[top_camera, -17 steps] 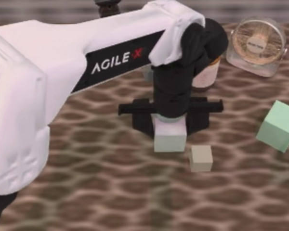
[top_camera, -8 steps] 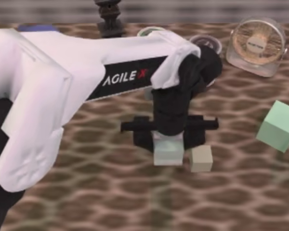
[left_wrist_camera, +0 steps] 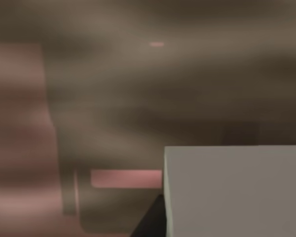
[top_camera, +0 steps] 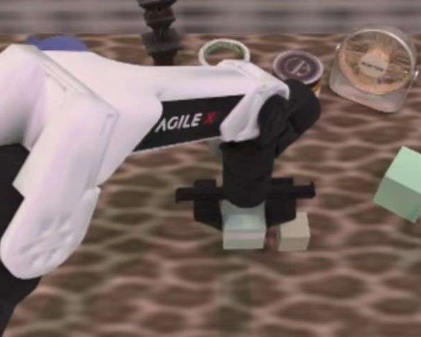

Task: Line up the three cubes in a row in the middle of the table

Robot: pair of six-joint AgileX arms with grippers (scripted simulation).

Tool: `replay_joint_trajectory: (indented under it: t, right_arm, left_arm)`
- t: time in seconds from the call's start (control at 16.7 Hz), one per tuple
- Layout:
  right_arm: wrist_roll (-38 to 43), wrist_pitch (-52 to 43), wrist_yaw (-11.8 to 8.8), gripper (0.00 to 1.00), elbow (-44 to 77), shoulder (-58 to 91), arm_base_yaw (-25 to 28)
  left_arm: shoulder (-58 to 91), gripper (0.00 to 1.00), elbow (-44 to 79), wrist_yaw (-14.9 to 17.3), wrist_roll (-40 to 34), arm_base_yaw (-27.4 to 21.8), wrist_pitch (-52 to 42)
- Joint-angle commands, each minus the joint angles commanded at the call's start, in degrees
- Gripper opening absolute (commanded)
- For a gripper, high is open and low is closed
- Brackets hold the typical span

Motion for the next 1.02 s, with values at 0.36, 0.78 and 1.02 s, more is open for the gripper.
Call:
replay_joint_trajectory:
  t: [0.36, 0.78, 1.02]
  right_arm:
    - [0.00, 0.00, 0.00, 1.00, 0.00, 0.00, 0.00]
    - [0.00, 0.00, 0.00, 1.00, 0.00, 0.00, 0.00]
    - [0.00, 0.00, 0.00, 1.00, 0.00, 0.00, 0.00]
  left_arm:
    - [0.00, 0.53, 0.00, 0.00, 0.00, 0.00, 0.00]
    - [0.00, 1.00, 0.00, 0.00, 0.00, 0.00, 0.00]
    - [0.00, 1.00, 0.00, 0.00, 0.00, 0.00, 0.00]
